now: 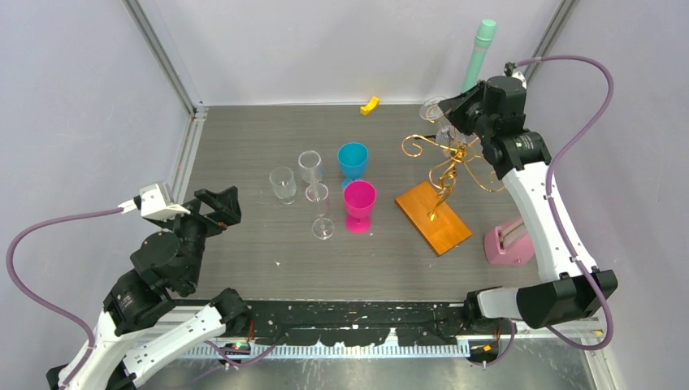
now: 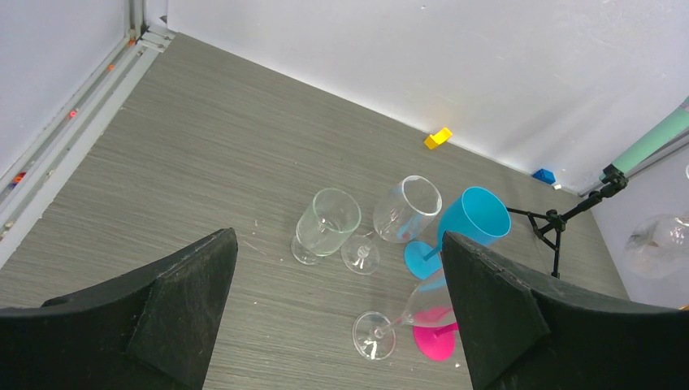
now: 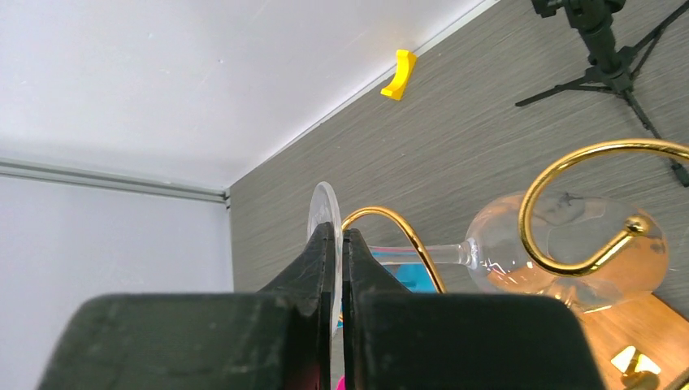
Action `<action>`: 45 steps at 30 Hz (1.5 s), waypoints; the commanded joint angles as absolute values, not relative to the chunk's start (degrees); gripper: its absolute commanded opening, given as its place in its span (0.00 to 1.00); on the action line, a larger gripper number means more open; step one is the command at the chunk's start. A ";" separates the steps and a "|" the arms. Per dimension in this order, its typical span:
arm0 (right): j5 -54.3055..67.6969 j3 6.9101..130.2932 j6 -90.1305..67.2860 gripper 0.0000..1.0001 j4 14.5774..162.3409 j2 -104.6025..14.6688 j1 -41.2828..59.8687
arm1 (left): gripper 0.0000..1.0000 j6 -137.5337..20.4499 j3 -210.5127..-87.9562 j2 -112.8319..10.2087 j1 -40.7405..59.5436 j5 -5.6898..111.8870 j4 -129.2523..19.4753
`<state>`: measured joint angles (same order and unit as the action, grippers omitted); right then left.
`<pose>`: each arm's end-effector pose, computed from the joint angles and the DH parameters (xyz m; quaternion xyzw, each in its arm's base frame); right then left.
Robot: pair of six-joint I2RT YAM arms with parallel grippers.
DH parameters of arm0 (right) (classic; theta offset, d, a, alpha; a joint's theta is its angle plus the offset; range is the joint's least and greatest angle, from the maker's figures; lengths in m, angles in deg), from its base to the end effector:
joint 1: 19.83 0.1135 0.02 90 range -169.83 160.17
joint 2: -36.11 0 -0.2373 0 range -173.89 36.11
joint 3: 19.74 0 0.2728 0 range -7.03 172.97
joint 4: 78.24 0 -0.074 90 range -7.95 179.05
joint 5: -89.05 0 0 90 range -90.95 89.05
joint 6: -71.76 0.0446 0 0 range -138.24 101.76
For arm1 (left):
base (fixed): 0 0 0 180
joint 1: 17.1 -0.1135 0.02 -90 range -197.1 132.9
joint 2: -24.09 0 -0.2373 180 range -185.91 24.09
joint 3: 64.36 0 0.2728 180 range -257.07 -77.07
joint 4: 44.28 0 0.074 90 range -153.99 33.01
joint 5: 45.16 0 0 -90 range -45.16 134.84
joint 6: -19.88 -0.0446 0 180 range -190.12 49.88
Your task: Take the wine glass off the wine glass rack
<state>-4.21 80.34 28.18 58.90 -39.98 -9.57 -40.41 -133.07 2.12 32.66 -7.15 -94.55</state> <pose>0.3196 0.0553 0.4164 0.2681 0.7678 0.2556 0.5227 0.0838 -0.0446 0.3947 -0.1816 0.6971 -0.1480 0.6776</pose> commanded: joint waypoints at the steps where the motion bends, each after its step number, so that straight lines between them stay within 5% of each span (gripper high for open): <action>1: -3.28 77.84 31.50 0.00 69.86 -36.35 -9.82 | 1.00 -40.28 -133.30 2.12 32.74 -8.01 -92.74; 22: -9.15 74.30 34.42 0.01 70.33 -30.54 -9.81 | 1.00 -39.93 -132.96 2.29 32.74 -7.42 -92.50; 45: 12.33 71.09 47.04 0.00 79.80 -31.11 -9.81 | 1.00 -39.11 -131.99 2.49 32.74 -7.81 -91.59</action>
<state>6.72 71.16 43.30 70.03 -30.25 -9.57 -40.10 -132.88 2.12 32.66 -7.06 -94.33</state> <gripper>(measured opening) 0.049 0.994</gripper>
